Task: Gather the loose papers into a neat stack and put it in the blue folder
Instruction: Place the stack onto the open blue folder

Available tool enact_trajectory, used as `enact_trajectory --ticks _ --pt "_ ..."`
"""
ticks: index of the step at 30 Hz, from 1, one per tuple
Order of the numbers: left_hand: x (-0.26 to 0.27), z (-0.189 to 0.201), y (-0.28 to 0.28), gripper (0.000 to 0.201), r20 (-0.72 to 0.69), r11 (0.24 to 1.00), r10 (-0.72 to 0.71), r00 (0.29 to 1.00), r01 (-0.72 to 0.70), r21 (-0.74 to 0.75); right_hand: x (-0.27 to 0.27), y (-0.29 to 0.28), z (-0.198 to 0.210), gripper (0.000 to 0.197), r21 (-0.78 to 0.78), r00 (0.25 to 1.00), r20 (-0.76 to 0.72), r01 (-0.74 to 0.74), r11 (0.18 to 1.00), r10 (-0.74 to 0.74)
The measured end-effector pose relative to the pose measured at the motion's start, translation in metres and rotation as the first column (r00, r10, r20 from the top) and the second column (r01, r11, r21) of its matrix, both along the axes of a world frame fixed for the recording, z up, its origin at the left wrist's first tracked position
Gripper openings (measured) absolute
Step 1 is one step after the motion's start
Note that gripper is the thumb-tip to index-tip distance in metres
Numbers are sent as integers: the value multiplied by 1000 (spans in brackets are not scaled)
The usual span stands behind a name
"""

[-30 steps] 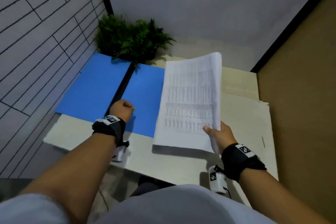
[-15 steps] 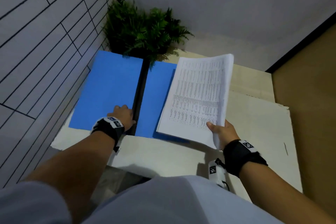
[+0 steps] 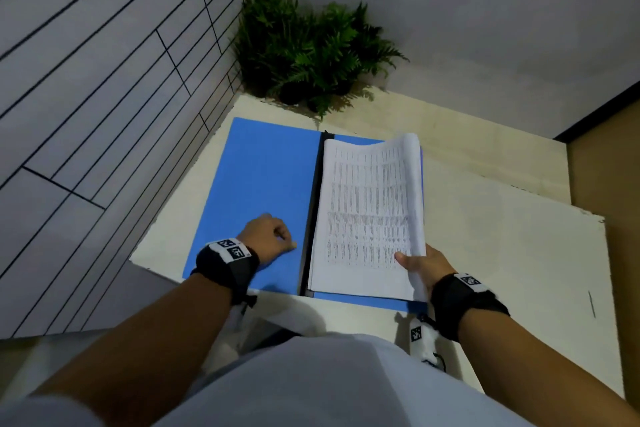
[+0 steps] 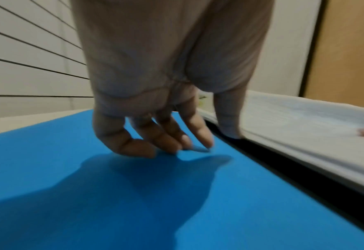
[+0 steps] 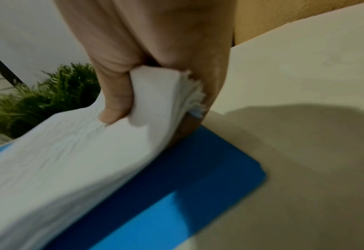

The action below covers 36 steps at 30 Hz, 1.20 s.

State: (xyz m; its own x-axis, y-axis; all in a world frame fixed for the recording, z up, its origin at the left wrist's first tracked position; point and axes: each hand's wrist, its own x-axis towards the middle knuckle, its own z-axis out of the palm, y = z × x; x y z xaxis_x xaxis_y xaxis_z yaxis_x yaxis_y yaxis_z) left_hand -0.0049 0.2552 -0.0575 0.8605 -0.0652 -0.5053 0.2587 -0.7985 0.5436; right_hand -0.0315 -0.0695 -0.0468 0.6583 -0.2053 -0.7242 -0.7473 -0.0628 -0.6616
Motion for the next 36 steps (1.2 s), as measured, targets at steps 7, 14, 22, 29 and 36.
enact_trajectory --ticks 7,14,22,29,36 --pt "1 1 73 72 165 807 542 824 -565 171 7 1 -10 54 -62 995 -27 -95 993 94" --pt "-4 67 74 36 208 844 531 821 -534 -47 8 4 -7 74 -233 981 -34 -193 953 191" --pt "-32 179 -15 32 273 916 174 946 -54 -397 7 3 2 76 -463 945 -17 -298 835 327" --pt "-9 77 -61 29 -35 931 136 990 -140 -337 15 -22 20 80 -131 987 18 -158 979 161" --pt "0 16 -78 38 -91 946 158 983 -177 -270 18 -34 33 57 -8 984 -32 -175 985 174"
